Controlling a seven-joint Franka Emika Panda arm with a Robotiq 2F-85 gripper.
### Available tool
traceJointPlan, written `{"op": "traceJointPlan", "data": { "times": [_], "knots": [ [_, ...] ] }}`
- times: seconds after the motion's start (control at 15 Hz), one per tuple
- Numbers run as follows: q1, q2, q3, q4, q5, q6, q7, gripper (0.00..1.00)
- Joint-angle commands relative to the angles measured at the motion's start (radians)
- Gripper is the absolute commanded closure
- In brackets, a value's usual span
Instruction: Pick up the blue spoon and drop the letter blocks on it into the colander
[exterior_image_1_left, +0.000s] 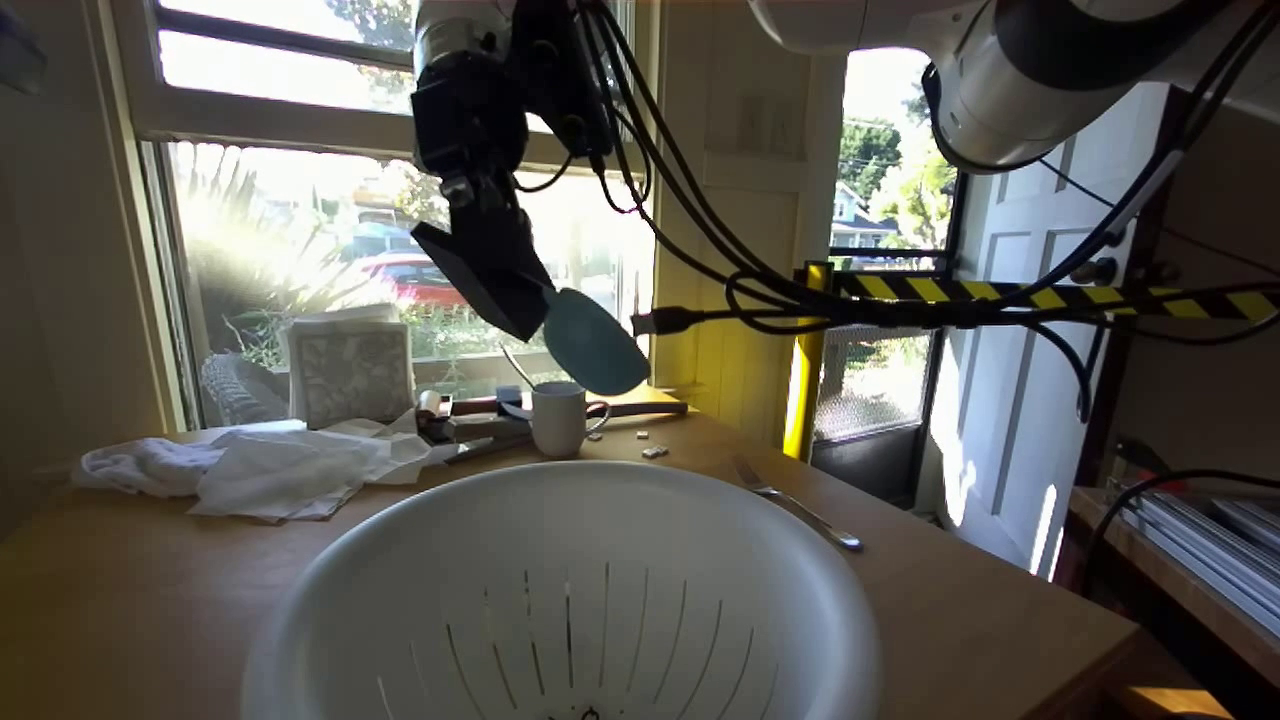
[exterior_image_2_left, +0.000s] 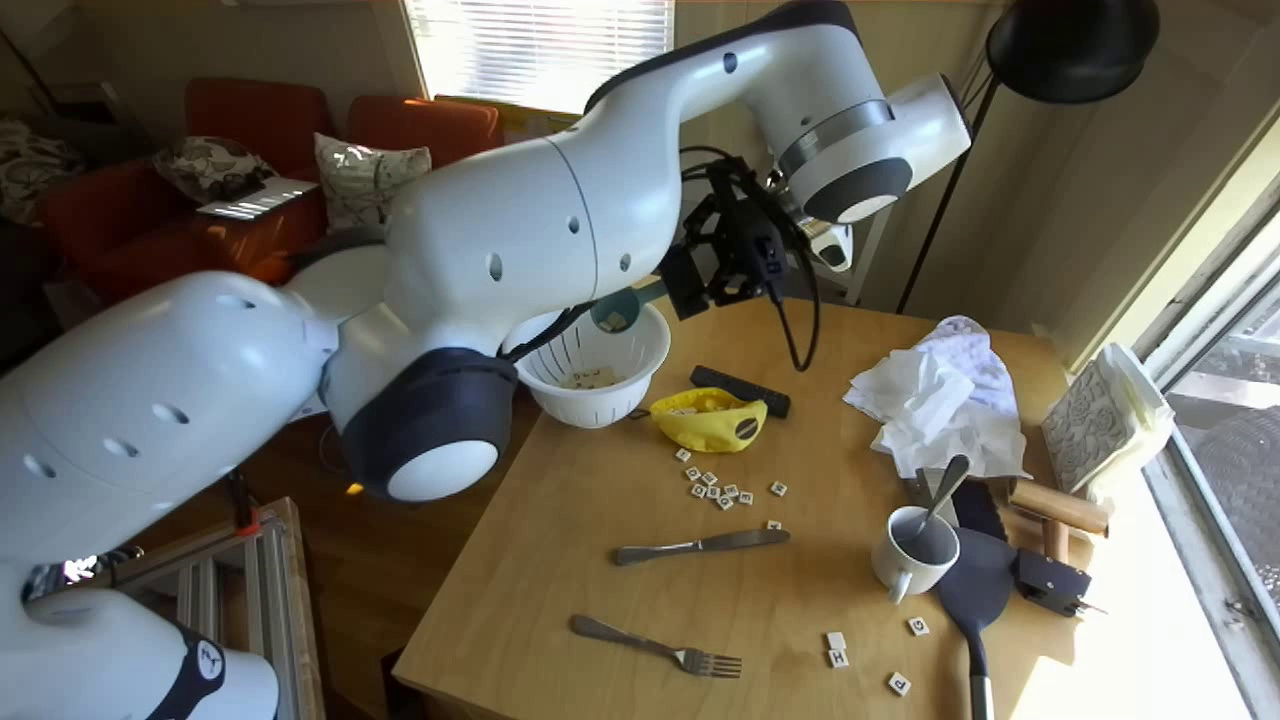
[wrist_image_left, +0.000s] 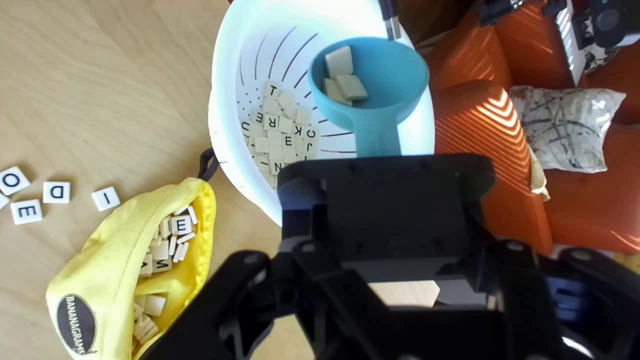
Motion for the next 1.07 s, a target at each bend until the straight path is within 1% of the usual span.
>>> {"op": "traceJointPlan", "data": {
  "times": [0.0,0.07,0.33,0.53,0.67,0.87,1.0],
  "knots": [
    [0.027,0.024,0.009,0.018,0.011,-0.017,0.017,0.65],
    [0.032,0.029,0.011,0.016,0.013,-0.028,0.017,0.65],
    [0.048,0.053,0.014,0.023,0.019,-0.009,0.013,0.65],
    [0.019,0.069,0.049,0.018,0.068,-0.02,0.025,0.65],
    [-0.007,0.081,0.074,0.018,0.115,-0.005,0.053,0.65],
    [-0.052,0.096,0.114,0.012,0.185,-0.02,0.056,0.65],
    [-0.071,0.112,0.126,0.01,0.22,-0.021,0.045,0.65]
  ]
}}
